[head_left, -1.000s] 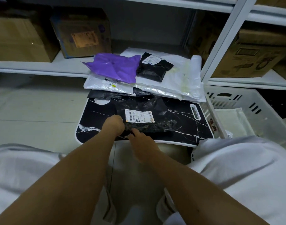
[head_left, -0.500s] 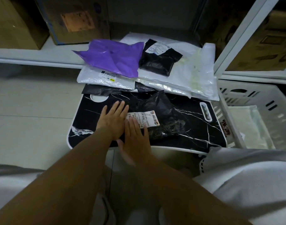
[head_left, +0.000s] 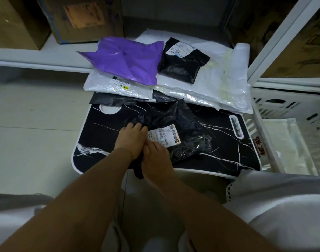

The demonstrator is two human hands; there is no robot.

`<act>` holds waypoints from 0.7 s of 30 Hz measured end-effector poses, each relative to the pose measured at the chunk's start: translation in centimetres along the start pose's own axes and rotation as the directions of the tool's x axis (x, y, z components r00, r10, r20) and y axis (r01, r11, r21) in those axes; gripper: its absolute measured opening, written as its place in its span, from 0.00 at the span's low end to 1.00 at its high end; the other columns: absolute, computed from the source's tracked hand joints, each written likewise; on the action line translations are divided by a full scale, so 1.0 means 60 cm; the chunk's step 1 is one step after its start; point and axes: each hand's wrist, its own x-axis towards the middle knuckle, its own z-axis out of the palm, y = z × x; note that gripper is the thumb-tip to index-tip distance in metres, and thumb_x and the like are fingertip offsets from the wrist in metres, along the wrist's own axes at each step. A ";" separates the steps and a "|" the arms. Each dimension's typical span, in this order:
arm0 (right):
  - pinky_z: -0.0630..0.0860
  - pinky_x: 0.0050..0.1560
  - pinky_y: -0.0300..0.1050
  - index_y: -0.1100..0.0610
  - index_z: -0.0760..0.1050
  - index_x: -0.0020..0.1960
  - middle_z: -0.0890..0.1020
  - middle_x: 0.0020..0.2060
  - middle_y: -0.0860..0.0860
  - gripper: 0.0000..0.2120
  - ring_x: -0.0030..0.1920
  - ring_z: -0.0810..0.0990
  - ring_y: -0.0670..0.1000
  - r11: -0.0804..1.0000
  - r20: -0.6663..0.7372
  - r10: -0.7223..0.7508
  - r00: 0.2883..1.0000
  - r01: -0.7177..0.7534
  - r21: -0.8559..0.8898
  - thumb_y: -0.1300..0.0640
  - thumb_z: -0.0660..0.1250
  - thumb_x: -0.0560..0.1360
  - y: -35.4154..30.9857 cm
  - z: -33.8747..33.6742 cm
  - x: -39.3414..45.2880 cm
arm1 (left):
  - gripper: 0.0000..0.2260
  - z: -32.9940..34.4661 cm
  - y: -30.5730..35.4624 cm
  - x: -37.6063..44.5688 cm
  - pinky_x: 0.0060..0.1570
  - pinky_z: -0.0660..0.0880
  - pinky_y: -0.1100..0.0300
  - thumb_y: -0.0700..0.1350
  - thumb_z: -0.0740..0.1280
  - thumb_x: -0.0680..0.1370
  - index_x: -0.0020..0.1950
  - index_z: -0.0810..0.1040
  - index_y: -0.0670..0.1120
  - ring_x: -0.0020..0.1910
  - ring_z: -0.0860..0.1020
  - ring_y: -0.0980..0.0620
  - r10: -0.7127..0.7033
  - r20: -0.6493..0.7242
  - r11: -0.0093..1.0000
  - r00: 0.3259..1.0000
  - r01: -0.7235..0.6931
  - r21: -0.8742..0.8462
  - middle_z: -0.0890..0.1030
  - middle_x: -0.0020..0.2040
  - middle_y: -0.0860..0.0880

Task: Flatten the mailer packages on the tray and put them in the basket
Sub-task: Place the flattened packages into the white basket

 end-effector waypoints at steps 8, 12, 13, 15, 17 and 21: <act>0.45 0.72 0.70 0.52 0.48 0.79 0.52 0.78 0.54 0.33 0.77 0.46 0.64 0.975 0.151 0.147 0.978 -0.118 -0.186 0.40 0.35 0.77 0.030 -0.018 -0.012 | 0.24 0.004 0.020 0.042 0.75 0.50 0.51 0.44 0.54 0.82 0.78 0.52 0.45 0.78 0.43 0.46 0.149 0.186 0.982 0.971 -0.167 0.088 0.43 0.79 0.45; 0.46 0.74 0.63 0.53 0.45 0.79 0.49 0.78 0.56 0.35 0.78 0.45 0.59 0.975 0.193 0.206 0.959 -0.184 -0.123 0.36 0.44 0.78 0.039 -0.029 -0.008 | 0.29 0.003 0.020 0.052 0.75 0.50 0.53 0.40 0.58 0.80 0.78 0.49 0.45 0.78 0.46 0.47 0.135 0.258 0.988 0.957 -0.109 -0.112 0.45 0.79 0.45; 0.50 0.74 0.60 0.56 0.47 0.79 0.51 0.78 0.56 0.37 0.77 0.48 0.57 0.971 0.190 0.227 0.955 -0.206 -0.121 0.35 0.47 0.77 0.045 -0.034 -0.003 | 0.31 0.003 0.024 0.053 0.75 0.53 0.52 0.41 0.61 0.79 0.79 0.48 0.47 0.78 0.48 0.46 0.129 0.246 0.989 0.961 -0.107 -0.099 0.47 0.79 0.45; 0.59 0.69 0.55 0.56 0.56 0.76 0.61 0.75 0.54 0.36 0.73 0.59 0.53 0.967 0.146 0.227 0.963 -0.206 -0.147 0.35 0.51 0.76 0.055 -0.048 0.007 | 0.32 0.002 0.035 0.050 0.71 0.61 0.50 0.47 0.63 0.78 0.78 0.50 0.51 0.75 0.56 0.43 0.100 0.199 0.995 0.975 -0.094 -0.037 0.54 0.77 0.45; 0.61 0.64 0.55 0.53 0.68 0.69 0.73 0.65 0.49 0.25 0.65 0.68 0.52 0.971 0.061 0.166 0.984 -0.152 -0.185 0.41 0.54 0.77 0.071 -0.060 0.021 | 0.26 -0.008 0.049 0.053 0.63 0.69 0.49 0.51 0.61 0.78 0.75 0.60 0.52 0.69 0.63 0.43 0.064 0.129 0.998 0.990 -0.065 0.004 0.63 0.70 0.45; 0.50 0.73 0.65 0.53 0.72 0.65 0.74 0.63 0.49 0.18 0.72 0.64 0.56 0.986 0.060 0.120 0.991 -0.112 -0.121 0.48 0.57 0.79 0.107 -0.069 0.033 | 0.17 -0.007 0.080 0.078 0.72 0.58 0.48 0.45 0.56 0.81 0.69 0.68 0.46 0.76 0.51 0.43 0.130 0.031 0.992 0.991 -0.130 -0.002 0.57 0.75 0.42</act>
